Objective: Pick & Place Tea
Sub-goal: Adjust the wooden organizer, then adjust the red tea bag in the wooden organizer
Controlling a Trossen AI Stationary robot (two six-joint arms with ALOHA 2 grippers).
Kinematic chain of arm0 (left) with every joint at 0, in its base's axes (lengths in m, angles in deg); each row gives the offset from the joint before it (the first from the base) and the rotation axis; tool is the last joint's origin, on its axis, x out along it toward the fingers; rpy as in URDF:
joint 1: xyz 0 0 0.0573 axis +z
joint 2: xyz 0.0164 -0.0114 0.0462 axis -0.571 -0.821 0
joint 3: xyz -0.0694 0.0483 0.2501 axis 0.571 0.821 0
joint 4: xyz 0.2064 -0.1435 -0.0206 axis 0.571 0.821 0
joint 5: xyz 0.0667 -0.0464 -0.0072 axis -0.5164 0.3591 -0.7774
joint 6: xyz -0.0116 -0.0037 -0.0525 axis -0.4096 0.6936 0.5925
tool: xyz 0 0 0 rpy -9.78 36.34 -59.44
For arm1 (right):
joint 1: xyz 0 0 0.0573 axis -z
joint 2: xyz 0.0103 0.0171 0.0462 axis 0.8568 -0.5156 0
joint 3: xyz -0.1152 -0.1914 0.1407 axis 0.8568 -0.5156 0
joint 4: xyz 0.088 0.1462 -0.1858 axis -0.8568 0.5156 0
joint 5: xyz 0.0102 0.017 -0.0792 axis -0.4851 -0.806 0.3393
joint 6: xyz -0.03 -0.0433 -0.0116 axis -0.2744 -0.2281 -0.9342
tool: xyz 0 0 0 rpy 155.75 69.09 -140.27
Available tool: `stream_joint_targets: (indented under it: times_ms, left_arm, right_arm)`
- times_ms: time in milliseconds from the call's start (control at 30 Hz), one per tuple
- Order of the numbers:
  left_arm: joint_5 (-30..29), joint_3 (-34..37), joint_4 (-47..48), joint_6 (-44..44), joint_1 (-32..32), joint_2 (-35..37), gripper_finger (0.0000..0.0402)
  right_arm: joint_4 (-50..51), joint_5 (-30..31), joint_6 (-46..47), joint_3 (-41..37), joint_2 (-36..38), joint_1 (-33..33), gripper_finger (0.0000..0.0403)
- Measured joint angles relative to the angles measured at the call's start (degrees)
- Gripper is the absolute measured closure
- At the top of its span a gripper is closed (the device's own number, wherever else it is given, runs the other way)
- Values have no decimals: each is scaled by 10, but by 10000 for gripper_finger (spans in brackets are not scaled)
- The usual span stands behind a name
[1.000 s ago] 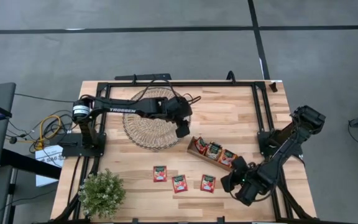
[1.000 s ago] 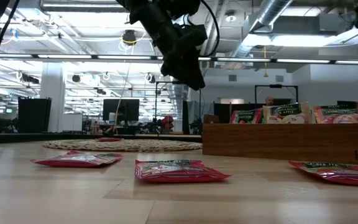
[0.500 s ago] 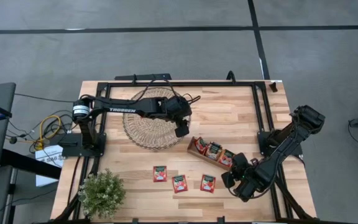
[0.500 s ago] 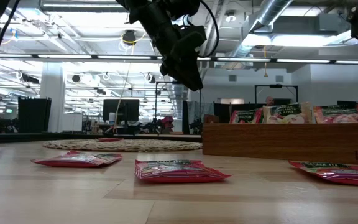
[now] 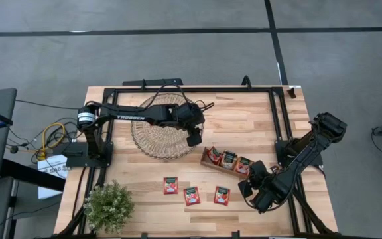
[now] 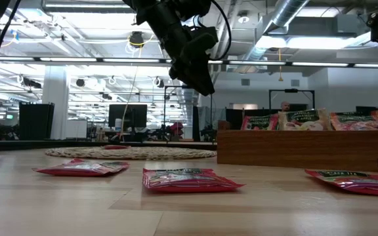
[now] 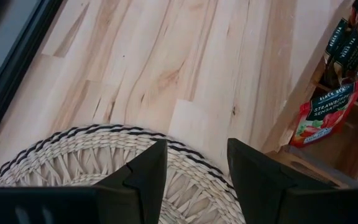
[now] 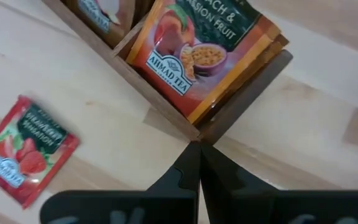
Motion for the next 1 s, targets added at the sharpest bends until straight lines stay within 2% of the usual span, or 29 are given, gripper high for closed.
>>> stream_joint_targets:
  times_ms: [300,533,633,767,867,933,1000]
  left_arm:
    - [0,0,0,0,0,0,242]
    - [0,0,9,0,0,0,242]
    - [0,0,18,0,0,0,242]
    - [0,0,31,0,0,4,242]
    - [0,0,38,1,0,14,242]
    - [0,0,39,3,-1,26,242]
    - [1,0,43,6,-1,39,242]
  right_arm:
    - [32,6,-3,-5,-7,10,403]
    - [-12,3,-3,-22,-36,14,403]
    - [1,15,-4,4,-31,6,403]
    - [78,53,-8,68,2,-12,403]
    - [117,120,-67,125,32,-6,403]
    - [131,156,-146,151,50,13,403]
    - [131,169,-230,159,66,45,403]
